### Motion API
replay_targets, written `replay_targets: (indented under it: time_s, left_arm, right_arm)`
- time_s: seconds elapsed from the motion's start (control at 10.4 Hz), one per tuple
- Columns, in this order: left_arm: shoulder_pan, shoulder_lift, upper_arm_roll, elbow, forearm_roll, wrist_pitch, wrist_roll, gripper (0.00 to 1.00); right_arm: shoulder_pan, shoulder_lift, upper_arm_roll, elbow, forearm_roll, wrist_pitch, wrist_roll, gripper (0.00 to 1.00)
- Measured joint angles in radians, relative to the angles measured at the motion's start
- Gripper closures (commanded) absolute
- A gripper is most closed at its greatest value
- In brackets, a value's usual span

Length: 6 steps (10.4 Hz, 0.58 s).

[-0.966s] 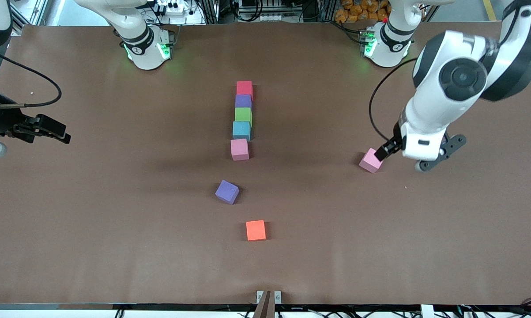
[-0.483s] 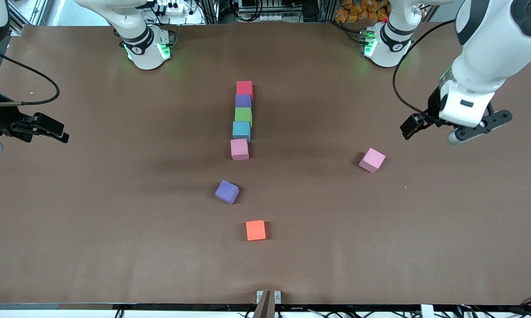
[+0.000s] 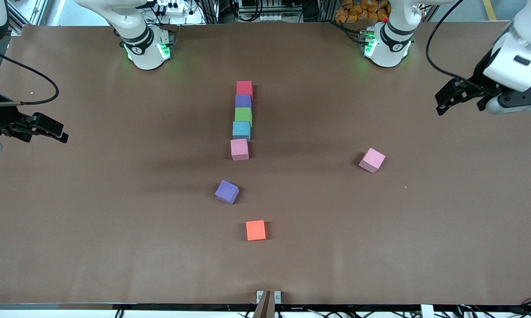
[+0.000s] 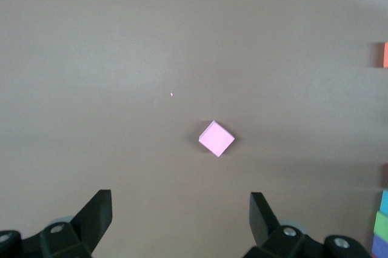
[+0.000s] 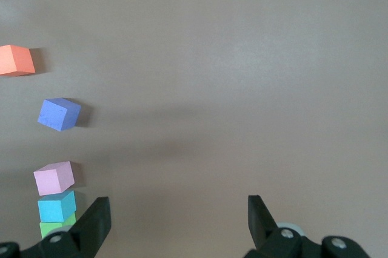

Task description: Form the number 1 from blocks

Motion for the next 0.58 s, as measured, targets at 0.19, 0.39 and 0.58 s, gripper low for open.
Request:
replay_targets:
  time_s: [0.19, 0.39, 0.58]
  left_arm:
    - [0.0, 0.0, 0.0, 0.054, 0.0, -0.096, 0.06, 0.0]
    - [0.001, 0.001, -0.002, 0.11, 0.0, -0.17, 0.084, 0.0]
    - [0.0, 0.0, -0.009, 0.133, 0.0, -0.185, 0.085, 0.0]
  right_arm:
    - [-0.003, 0.0, -0.001, 0.001, 0.0, 0.0, 0.001, 0.0]
    - [-0.007, -0.001, -0.002, 0.005, 0.0, 0.0, 0.001, 0.0]
    - [-0.034, -0.004, -0.003, 0.006, 0.0, -0.001, -0.001, 0.0]
